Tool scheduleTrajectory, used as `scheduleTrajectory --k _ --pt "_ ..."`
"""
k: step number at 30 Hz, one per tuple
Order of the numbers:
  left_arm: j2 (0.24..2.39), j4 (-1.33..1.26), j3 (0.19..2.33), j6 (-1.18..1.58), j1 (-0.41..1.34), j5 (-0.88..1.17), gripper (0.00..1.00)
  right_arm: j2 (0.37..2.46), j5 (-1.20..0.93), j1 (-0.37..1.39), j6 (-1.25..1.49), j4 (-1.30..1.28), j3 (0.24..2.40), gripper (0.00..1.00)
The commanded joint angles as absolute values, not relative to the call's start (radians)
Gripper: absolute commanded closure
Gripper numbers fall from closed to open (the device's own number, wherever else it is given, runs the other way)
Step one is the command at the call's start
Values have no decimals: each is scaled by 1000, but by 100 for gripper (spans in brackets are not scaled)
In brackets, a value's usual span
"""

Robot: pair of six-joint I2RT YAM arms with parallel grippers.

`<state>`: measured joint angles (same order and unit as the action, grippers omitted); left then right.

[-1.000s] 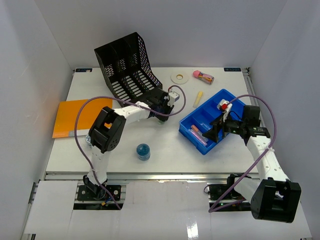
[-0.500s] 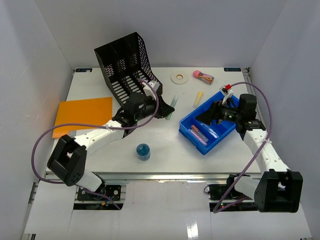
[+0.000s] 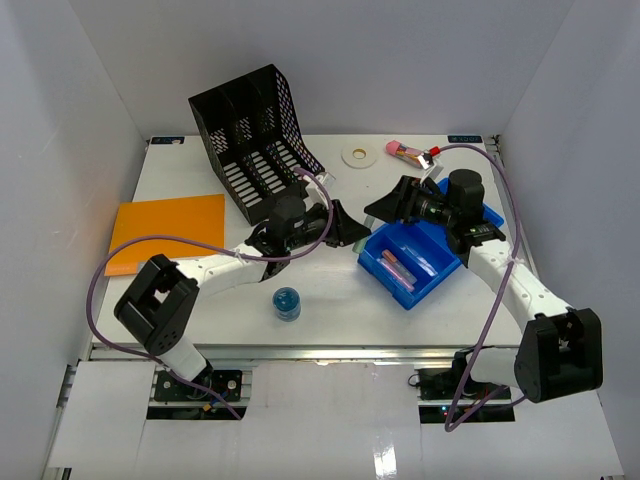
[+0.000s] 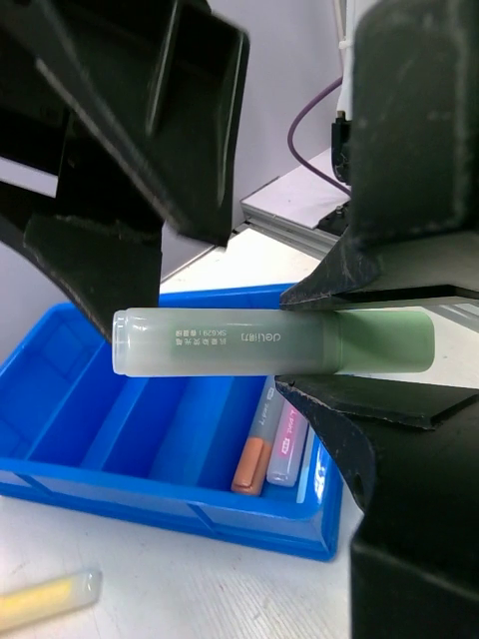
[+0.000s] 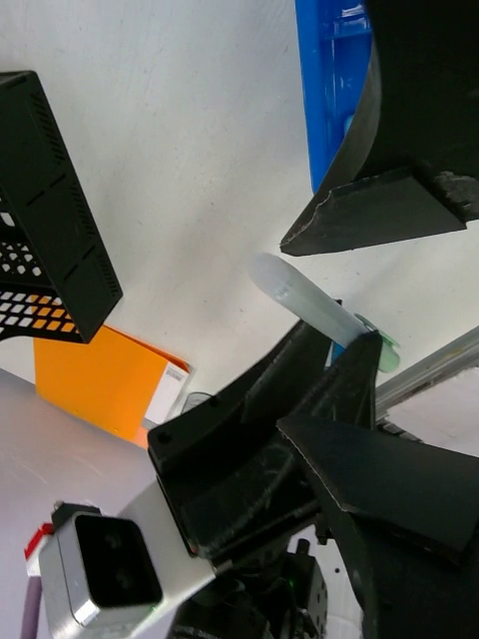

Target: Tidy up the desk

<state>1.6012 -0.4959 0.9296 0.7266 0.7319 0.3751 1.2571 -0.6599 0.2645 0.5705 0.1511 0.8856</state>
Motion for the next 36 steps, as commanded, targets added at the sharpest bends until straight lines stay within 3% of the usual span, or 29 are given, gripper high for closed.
scheduleTrajectory --k 1,3,11,18,21,25,28,36 --pt "1602 -546 969 739 742 399 95 1268 -605 273 596 212 895 31" --pt "1606 -550 968 741 746 402 95 1280 -603 274 595 216 904 34" --pt "1633 -550 991 736 761 396 93 1320 -607 282 601 237 906 67" --pt "1644 -552 1006 736 762 387 89 1301 -618 286 604 256 882 76" --pt "1645 -550 1011 738 762 387 79 1298 -626 285 604 267 872 86" --pt "1644 -523 1021 744 762 384 40 1288 -637 285 588 277 866 92" --pt "1627 -514 1016 732 762 385 24 1270 -646 278 546 275 865 92" --pt "1484 -379 960 603 757 364 14 1215 -642 235 292 135 906 92"
